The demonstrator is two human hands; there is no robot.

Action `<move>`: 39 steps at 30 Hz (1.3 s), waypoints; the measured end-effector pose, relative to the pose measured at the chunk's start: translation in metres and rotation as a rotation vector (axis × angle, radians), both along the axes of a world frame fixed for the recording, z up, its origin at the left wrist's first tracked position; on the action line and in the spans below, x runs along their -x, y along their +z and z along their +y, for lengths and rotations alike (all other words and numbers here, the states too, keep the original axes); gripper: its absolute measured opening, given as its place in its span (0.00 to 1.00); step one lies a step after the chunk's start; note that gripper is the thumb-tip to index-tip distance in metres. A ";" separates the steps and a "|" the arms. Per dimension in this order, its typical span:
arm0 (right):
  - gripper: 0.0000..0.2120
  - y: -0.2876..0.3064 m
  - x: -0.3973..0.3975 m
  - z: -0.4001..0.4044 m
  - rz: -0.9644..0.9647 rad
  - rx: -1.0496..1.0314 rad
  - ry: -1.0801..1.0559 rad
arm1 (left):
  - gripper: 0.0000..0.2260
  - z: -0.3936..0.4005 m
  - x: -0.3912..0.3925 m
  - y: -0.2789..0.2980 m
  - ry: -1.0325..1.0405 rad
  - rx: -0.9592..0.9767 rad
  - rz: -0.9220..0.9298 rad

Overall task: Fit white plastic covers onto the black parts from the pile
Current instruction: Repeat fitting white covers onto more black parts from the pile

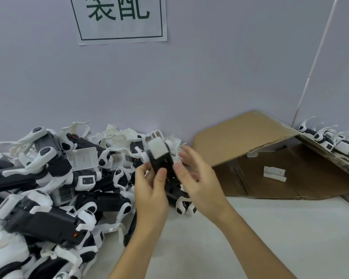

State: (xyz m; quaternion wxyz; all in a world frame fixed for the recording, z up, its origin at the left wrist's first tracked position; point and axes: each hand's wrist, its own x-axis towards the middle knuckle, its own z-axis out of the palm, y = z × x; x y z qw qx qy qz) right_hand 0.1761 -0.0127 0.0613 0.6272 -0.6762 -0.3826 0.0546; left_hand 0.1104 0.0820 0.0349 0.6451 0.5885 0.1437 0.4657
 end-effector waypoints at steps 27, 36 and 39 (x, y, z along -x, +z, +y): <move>0.25 -0.001 -0.009 -0.010 0.539 -0.016 0.529 | 0.16 0.008 0.012 0.025 -0.153 0.464 0.008; 0.11 -0.013 0.011 0.013 0.331 -0.035 0.229 | 0.16 0.008 0.010 0.021 -0.179 0.434 -0.003; 0.11 -0.019 0.013 0.019 0.385 -0.058 0.203 | 0.16 0.006 0.008 0.019 -0.161 0.385 -0.005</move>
